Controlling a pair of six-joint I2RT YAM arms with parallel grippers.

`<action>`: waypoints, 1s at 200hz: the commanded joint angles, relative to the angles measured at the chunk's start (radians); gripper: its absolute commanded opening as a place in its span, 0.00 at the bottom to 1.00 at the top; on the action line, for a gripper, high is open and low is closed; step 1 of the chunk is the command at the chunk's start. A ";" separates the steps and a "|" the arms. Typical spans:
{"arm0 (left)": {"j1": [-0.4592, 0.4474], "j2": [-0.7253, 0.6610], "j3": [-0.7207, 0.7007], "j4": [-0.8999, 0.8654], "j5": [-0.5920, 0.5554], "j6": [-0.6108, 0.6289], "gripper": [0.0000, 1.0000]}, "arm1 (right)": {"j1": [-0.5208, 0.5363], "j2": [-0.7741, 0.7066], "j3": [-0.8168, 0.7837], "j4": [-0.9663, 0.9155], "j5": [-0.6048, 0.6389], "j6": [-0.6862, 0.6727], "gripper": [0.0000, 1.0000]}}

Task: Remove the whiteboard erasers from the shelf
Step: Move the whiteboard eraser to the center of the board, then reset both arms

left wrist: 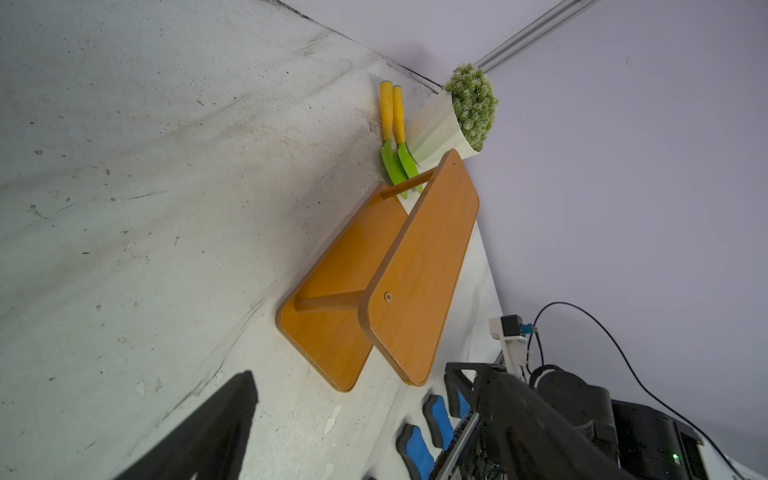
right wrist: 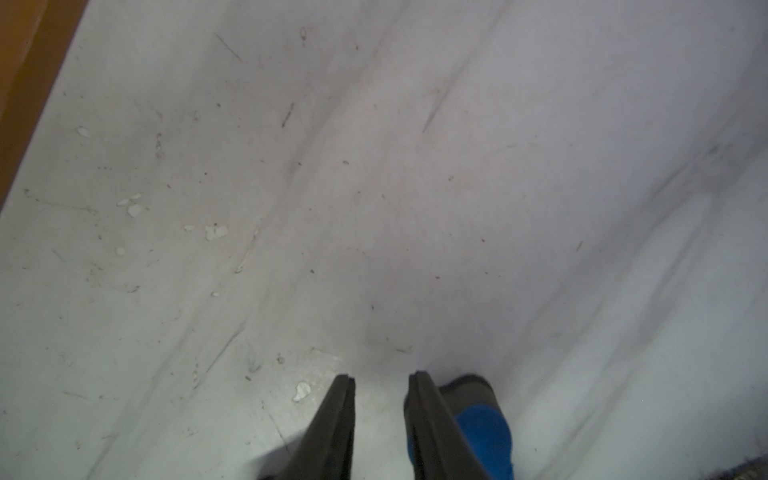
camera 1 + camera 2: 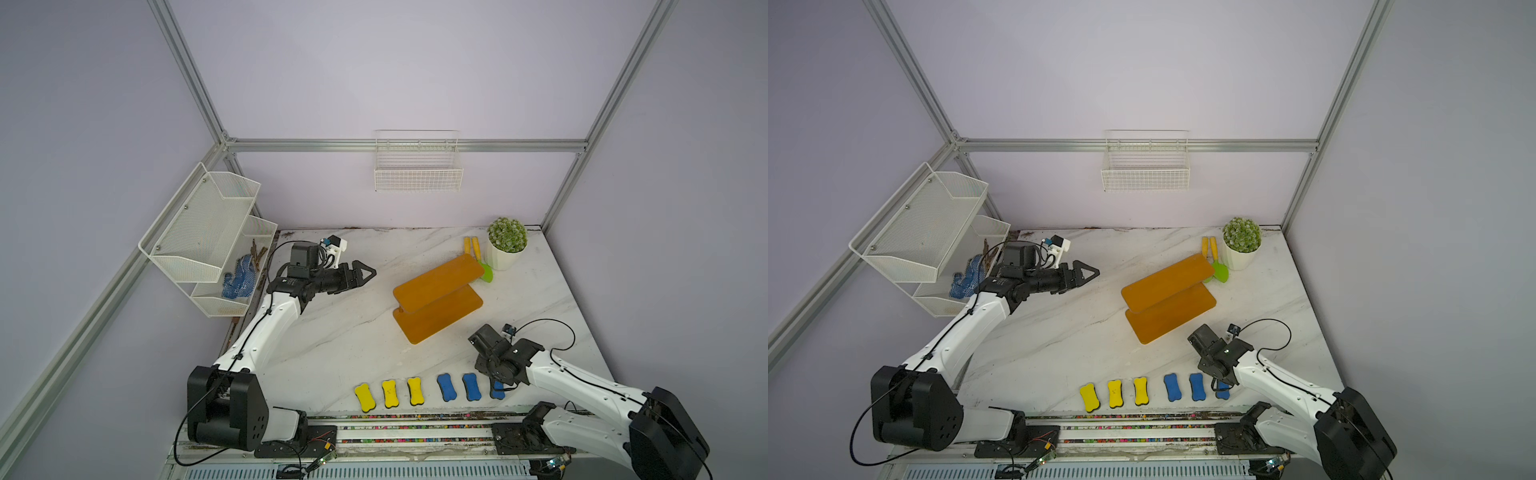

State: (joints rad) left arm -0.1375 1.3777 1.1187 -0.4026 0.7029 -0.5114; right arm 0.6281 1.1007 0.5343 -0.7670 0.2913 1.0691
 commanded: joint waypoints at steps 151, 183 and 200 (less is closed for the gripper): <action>0.107 -0.160 -0.717 0.844 -1.074 0.566 1.00 | -0.289 0.145 -0.410 1.923 0.379 -1.123 0.84; 0.183 -0.104 -0.804 1.146 -0.869 0.531 1.00 | -0.398 0.497 -0.405 2.354 0.271 -1.130 0.88; 0.258 -0.036 -0.743 1.102 -0.762 0.484 1.00 | -0.410 0.545 -0.372 2.313 0.206 -1.132 1.00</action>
State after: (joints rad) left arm 0.0349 1.2949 0.2859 0.4591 -0.2325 -0.0051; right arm 0.2485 1.5795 0.1276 1.2903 0.6106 -0.0540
